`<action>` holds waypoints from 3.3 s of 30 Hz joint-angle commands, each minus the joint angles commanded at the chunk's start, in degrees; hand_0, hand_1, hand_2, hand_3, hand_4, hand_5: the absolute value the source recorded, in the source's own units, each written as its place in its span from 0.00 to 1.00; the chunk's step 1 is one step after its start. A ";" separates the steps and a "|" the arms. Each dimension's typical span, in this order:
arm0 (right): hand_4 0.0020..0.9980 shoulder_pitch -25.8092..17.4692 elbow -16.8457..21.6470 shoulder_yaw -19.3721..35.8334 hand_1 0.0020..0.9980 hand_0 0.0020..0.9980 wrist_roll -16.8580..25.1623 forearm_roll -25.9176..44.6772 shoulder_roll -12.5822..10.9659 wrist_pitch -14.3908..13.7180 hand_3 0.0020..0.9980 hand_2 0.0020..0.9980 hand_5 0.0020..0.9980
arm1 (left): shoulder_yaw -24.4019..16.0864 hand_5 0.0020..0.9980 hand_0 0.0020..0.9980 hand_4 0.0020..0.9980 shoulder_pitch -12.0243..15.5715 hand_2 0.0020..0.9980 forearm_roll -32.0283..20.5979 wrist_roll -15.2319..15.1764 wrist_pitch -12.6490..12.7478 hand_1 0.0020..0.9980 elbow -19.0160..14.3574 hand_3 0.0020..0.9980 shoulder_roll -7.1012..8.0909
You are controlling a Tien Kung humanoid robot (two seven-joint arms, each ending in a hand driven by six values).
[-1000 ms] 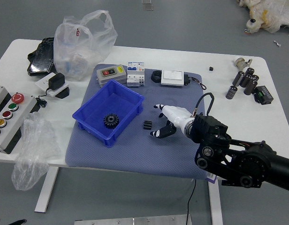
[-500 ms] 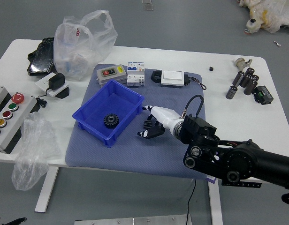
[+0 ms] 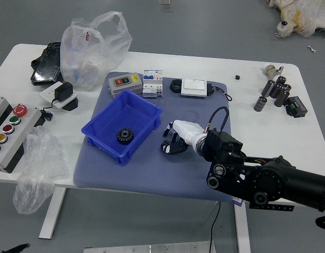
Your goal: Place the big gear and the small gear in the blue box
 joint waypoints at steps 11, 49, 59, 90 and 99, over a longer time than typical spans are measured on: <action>0.60 -0.45 -0.08 2.10 0.39 0.37 0.29 -1.85 -0.35 -0.82 0.70 0.45 0.15 | 0.18 0.56 0.66 0.73 0.19 0.57 -0.26 -0.19 0.05 0.52 0.04 0.75 -0.04; 0.83 0.00 3.56 4.09 0.41 0.35 -3.52 -4.11 -1.37 7.39 0.78 0.70 0.30 | -0.38 0.59 0.66 0.75 0.09 0.57 0.39 0.04 0.05 0.52 0.00 0.75 0.12; 0.81 1.81 1.75 -0.27 0.39 0.34 -3.52 -1.25 -0.62 4.88 0.71 0.56 0.30 | -0.38 0.59 0.66 0.75 -0.05 0.57 0.48 0.00 0.01 0.52 -0.01 0.75 0.11; 0.71 1.40 -1.99 -1.16 0.34 0.29 -3.52 -0.15 0.79 -2.30 0.51 0.36 0.26 | -0.06 0.58 0.66 0.75 -0.21 0.57 0.24 -0.46 -0.06 0.52 0.12 0.75 0.12; 0.70 0.80 -2.56 0.88 0.34 0.29 -3.52 -0.86 0.28 -3.10 0.50 0.35 0.25 | -0.06 0.58 0.66 0.75 -0.02 0.56 0.17 -0.45 -0.03 0.52 0.12 0.75 0.08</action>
